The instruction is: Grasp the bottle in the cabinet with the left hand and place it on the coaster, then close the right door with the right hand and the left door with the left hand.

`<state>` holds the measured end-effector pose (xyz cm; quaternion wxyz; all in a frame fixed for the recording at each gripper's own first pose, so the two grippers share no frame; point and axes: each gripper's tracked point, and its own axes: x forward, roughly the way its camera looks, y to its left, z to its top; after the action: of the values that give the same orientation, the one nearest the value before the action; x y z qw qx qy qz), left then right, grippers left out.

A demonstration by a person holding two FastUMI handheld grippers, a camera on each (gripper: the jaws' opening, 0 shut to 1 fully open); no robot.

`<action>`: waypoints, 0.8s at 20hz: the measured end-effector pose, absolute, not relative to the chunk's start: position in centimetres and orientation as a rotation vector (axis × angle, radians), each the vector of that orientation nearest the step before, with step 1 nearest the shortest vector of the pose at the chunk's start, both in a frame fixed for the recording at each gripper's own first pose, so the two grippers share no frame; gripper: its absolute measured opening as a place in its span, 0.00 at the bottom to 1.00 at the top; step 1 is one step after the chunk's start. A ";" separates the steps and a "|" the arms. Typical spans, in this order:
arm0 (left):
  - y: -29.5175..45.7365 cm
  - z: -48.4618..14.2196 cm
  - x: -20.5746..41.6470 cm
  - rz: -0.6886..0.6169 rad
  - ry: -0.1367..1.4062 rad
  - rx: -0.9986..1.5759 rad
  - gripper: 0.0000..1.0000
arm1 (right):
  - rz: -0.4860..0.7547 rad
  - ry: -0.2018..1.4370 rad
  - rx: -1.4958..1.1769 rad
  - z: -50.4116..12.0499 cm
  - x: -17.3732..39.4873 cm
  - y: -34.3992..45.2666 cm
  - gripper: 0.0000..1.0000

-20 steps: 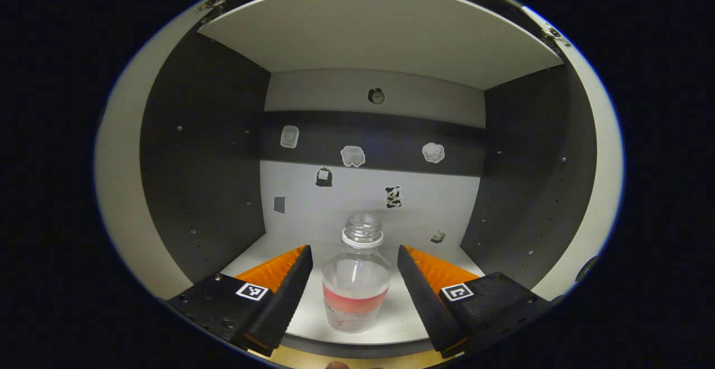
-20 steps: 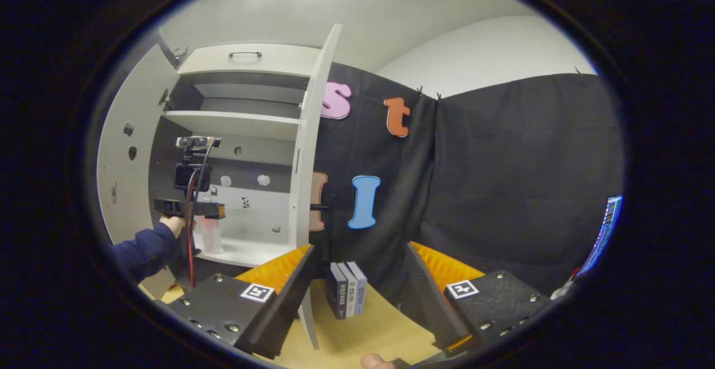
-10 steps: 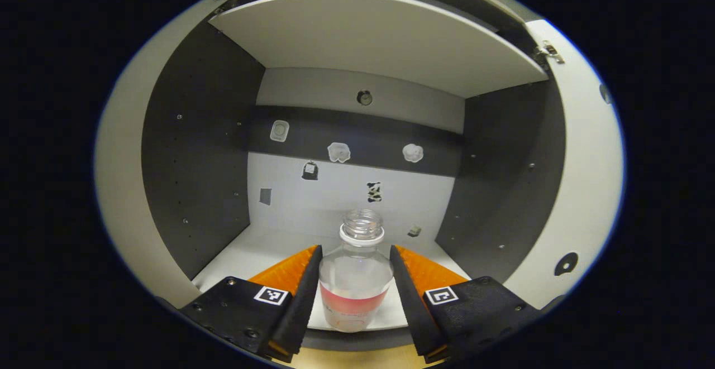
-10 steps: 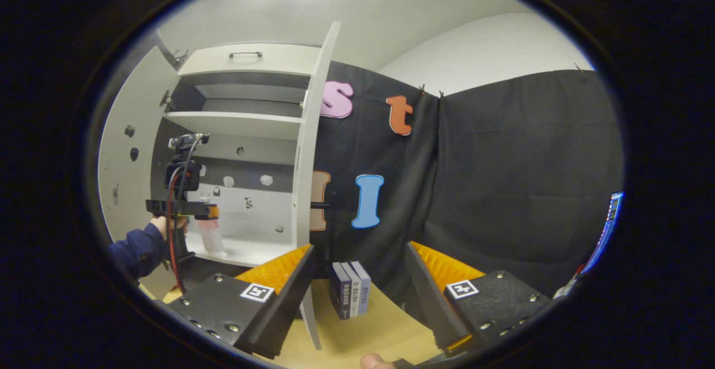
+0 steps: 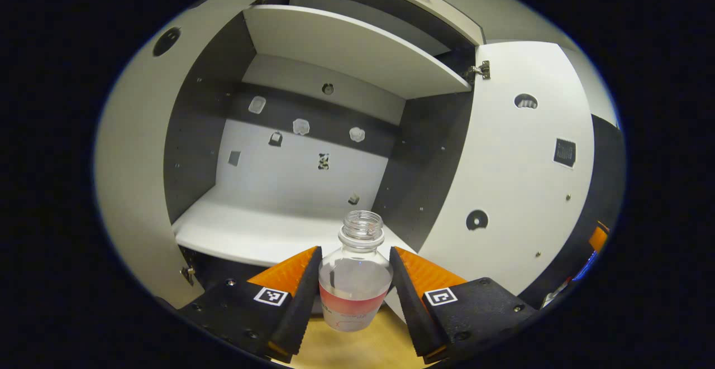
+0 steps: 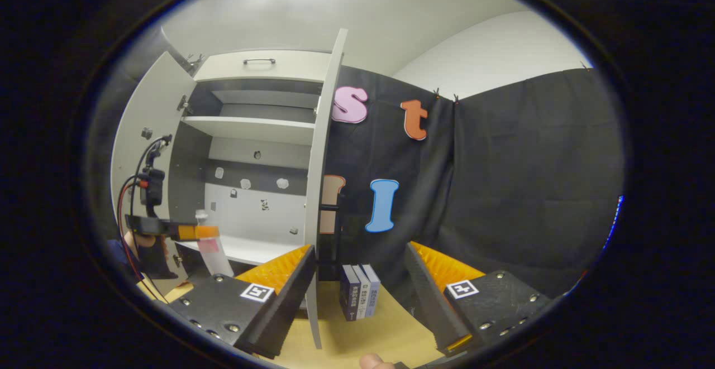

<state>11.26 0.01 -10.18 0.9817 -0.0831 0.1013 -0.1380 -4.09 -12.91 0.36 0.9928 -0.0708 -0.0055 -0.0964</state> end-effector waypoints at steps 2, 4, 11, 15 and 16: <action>0.5 -13.2 9.1 -0.270 0.243 -0.174 0.74 | -0.178 -0.020 -0.145 0.7 -3.8 -12.9 0.96; 1.0 -16.2 7.1 -0.261 0.271 -0.186 0.75 | -0.163 -0.026 -0.148 0.8 -3.5 -13.0 0.96; 3.3 -26.7 1.4 -0.176 0.383 -0.243 0.75 | -0.127 -0.041 -0.152 1.2 -2.5 -13.3 0.96; 3.9 -31.2 -0.9 -0.146 0.461 -0.245 0.76 | -0.121 -0.042 -0.160 1.1 -2.4 -13.5 0.96; 4.0 -32.2 -1.4 -0.138 0.478 -0.250 0.76 | -0.120 -0.044 -0.163 1.1 -2.3 -13.5 0.96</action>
<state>-1.41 3.98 -32.18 0.9615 -0.1233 0.2361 -0.0680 -2.35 -13.47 1.12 0.9947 -0.0812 -0.0221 -0.0597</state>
